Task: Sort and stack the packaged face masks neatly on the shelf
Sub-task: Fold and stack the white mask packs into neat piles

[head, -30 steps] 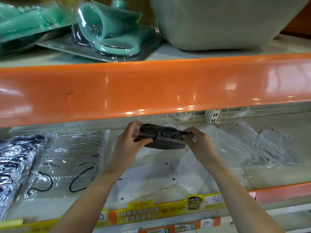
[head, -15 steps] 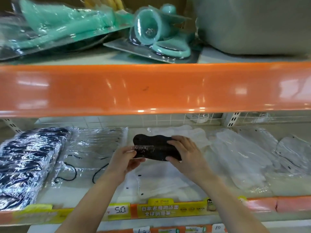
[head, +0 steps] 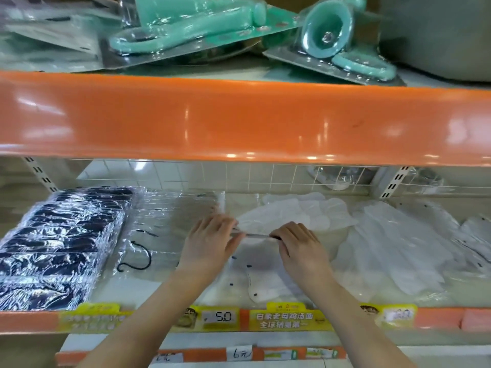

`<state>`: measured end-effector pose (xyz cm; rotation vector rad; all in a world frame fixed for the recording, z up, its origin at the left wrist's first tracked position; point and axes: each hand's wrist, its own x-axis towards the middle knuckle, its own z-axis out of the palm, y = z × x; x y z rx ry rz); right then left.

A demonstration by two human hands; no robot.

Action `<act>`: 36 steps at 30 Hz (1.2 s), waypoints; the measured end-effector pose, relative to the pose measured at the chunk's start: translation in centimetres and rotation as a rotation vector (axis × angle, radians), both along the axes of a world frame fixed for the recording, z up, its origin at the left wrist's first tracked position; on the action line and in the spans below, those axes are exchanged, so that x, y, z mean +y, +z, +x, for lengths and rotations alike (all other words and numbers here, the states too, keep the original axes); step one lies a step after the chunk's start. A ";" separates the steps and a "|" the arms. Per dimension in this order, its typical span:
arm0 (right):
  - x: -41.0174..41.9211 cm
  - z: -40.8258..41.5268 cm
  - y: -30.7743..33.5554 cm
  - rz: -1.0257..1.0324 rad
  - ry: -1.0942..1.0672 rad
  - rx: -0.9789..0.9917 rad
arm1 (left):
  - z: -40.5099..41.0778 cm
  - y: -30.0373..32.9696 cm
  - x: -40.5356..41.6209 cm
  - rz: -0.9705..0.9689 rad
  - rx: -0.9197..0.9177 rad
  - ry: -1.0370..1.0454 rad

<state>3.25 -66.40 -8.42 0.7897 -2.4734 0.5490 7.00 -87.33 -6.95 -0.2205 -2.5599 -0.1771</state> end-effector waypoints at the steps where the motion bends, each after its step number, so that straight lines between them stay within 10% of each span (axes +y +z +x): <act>1: -0.4 0.3 0.2 -0.012 0.001 0.030 | 0.1 0.0 -0.1 -0.018 -0.025 -0.048; 14: -10.1 3.2 2.1 -0.031 0.192 0.214 | 2.5 1.2 -9.0 0.089 0.196 -0.055; 36: -28.2 8.2 -1.0 0.196 0.510 -0.219 | 13.7 -2.7 -27.6 0.128 0.033 0.199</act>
